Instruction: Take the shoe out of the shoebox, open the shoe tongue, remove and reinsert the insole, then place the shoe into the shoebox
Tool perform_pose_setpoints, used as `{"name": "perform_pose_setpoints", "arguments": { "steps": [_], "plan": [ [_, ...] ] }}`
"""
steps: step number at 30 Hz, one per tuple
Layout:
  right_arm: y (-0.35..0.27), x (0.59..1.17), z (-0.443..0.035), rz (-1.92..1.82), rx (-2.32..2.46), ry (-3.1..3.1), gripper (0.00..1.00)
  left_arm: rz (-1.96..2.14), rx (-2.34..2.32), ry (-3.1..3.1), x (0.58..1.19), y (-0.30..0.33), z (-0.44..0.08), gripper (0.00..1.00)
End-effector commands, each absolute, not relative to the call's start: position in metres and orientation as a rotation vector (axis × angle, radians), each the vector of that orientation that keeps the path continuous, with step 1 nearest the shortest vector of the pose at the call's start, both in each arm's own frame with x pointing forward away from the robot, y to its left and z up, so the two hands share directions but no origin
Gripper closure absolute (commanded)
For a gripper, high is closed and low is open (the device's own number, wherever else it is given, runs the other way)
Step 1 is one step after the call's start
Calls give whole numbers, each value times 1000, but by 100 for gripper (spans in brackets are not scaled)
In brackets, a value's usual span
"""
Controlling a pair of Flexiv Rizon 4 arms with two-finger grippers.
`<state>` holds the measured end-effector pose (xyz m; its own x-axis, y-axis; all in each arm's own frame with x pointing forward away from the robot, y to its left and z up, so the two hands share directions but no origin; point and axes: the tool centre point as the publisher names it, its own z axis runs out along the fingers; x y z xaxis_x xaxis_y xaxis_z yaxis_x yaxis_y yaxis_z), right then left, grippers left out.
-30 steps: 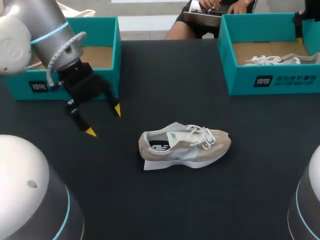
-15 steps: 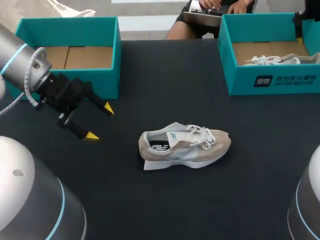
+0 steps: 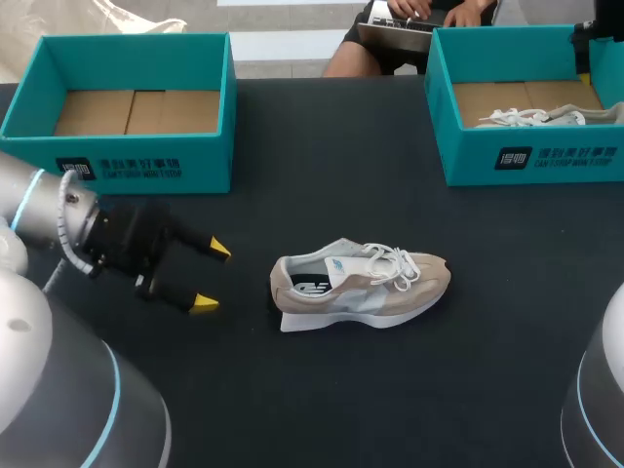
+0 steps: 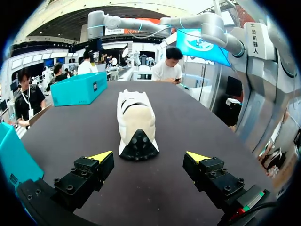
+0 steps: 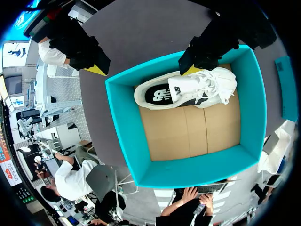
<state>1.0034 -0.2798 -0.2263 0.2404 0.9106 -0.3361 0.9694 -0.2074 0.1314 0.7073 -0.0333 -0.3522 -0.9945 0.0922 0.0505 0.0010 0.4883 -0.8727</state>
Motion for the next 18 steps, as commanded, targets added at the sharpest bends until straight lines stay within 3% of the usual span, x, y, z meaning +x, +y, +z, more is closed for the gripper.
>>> {"name": "perform_pose_setpoints", "arguments": {
  "steps": [1, 18],
  "plan": [
    [-280, 1003, -226, -263, 2205, 1743, 0, 1774, 30, -2682, 703, -35, -364, 0],
    [-280, 1003, -226, -263, 2205, 1743, 0, 1833, 79, -2685, 706, -40, -366, 0]
  ]
}}
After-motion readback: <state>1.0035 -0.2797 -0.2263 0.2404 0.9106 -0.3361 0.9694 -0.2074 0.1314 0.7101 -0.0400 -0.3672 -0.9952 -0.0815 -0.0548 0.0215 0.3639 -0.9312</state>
